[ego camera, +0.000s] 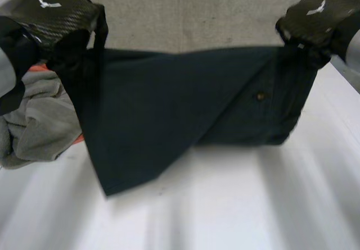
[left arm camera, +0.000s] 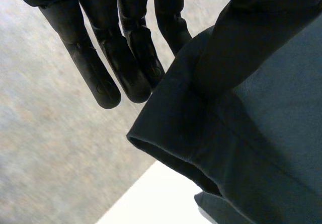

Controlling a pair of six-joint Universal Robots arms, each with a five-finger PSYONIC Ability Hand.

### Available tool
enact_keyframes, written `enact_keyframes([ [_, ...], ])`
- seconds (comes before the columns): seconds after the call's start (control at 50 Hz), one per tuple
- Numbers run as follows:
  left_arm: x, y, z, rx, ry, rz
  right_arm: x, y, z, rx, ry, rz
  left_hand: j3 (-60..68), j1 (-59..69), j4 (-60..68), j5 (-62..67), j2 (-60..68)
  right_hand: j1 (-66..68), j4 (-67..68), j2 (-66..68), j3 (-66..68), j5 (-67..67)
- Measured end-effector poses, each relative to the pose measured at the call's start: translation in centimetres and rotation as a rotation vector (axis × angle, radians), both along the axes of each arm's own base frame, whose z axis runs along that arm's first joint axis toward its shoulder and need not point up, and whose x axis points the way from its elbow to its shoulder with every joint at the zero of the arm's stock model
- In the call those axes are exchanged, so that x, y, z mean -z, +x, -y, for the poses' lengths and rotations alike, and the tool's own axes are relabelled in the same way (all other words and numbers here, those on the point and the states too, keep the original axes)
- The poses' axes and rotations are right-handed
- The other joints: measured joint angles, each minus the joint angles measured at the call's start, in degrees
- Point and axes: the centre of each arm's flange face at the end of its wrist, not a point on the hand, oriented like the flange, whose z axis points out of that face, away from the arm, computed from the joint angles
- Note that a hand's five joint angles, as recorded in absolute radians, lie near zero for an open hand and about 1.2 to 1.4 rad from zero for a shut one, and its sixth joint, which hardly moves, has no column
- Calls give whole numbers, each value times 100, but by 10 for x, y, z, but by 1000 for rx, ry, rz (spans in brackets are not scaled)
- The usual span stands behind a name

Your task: Fold the laundry.

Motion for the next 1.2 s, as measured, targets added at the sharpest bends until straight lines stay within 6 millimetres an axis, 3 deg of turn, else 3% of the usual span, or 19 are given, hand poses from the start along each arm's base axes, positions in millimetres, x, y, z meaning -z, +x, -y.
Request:
enact_keyframes([
  [0.06,14,-5,17,6,73,37,20,5,9,-15,83,-59,0,0,0,0,0,0,0,1,0,0],
  [0.16,57,-22,62,8,159,94,70,17,31,-27,210,-147,0,0,1,0,0,0,0,0,0,0],
  [0.22,85,-38,95,13,133,116,99,28,51,-9,235,-153,0,0,1,0,1,0,0,0,0,0],
  [0.3,95,-57,134,19,-16,92,110,42,80,32,132,-77,1,0,2,0,4,0,4,0,0,0],
  [0.36,80,-66,155,13,-181,36,96,51,102,64,-17,27,2,0,2,0,5,0,4,1,0,0],
  [0.42,38,-70,171,-6,-428,-82,53,58,122,84,-276,215,4,0,3,0,11,0,5,0,0,12],
  [0.54,-49,-58,166,-25,-812,-334,-31,58,119,41,-691,507,4,0,3,0,11,0,5,0,0,14],
  [0.6,-69,-50,160,-21,-887,-397,-45,58,112,16,-768,551,4,0,3,0,11,0,5,0,0,27],
  [0.66,-73,-46,158,-17,-890,-412,-46,59,110,9,-774,552,4,0,3,0,11,0,5,0,0,28],
  [0.68,-70,-43,159,-16,-864,-407,-37,62,110,4,-744,530,4,0,3,27,11,0,5,0,0,28],
  [0.76,-46,-42,164,-17,-743,-362,-10,67,114,6,-645,470,4,0,3,27,16,0,5,0,0,28],
  [0.9,52,-49,166,-5,-422,-224,82,80,122,1,-387,312,6,0,4,27,16,0,5,0,0,28],
  [0.98,118,-55,152,20,-247,-131,148,83,115,-2,-221,189,15,0,4,27,22,0,6,0,0,28],
  [1.08,177,-58,121,57,-70,-4,203,77,95,-6,-49,49,16,0,5,27,27,0,6,0,0,28],
  [1.16,194,-56,97,82,22,69,215,68,78,-7,39,-17,17,0,6,27,28,0,6,1,0,28],
  [1.2,197,-53,74,106,92,127,213,58,62,-10,106,-67,16,0,6,27,29,0,6,2,0,28],
])
